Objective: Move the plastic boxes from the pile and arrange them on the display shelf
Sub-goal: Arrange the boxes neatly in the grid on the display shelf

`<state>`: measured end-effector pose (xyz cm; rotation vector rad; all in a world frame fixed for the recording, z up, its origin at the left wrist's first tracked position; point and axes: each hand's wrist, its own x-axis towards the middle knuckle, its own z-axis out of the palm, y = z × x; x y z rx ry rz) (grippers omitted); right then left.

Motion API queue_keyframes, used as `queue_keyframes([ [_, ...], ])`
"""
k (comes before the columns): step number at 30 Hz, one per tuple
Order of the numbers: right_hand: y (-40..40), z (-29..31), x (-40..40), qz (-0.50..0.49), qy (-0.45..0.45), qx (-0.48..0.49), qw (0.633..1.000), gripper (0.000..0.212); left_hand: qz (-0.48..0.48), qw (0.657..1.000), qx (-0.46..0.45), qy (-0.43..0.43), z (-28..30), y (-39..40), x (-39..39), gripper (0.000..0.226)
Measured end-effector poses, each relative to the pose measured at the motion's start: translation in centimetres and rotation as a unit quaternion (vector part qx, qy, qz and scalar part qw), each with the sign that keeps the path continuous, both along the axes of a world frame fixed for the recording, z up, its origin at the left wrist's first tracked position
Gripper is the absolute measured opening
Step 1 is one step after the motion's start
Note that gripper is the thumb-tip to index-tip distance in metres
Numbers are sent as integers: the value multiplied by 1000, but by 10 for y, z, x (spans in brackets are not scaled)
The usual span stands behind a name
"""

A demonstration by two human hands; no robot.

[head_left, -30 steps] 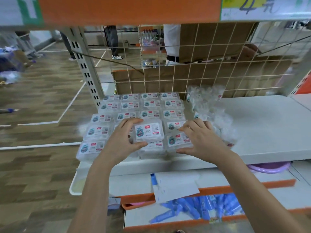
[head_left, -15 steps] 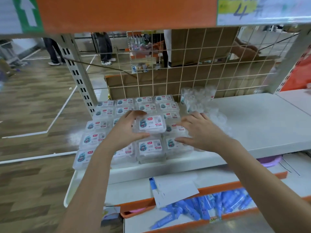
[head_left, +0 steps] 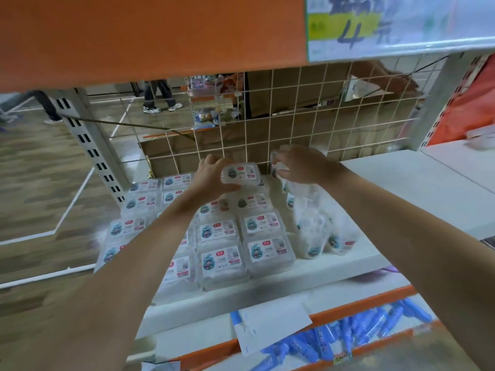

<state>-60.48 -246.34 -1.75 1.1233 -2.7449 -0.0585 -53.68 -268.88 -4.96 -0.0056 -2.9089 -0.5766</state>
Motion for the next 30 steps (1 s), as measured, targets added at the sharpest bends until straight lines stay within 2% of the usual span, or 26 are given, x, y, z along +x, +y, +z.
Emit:
queue_keyframes([
  [9,-12,-8,-30,-35,6,63,997,34,76,996,45,7,-4,4,-39,60],
  [17,-17,-17,-37,-51,-12,21,998,36,100,994,51,-11,-13,8,-39,58],
  [23,-17,-12,-36,-51,-14,35,998,37,89,995,43,-9,-16,8,-37,60],
  [26,-15,-9,-29,-60,-23,47,997,36,82,996,23,39,-9,11,-30,49],
  [30,1,-9,-17,-115,-49,8,992,33,-28,993,-17,115,12,41,-29,36],
])
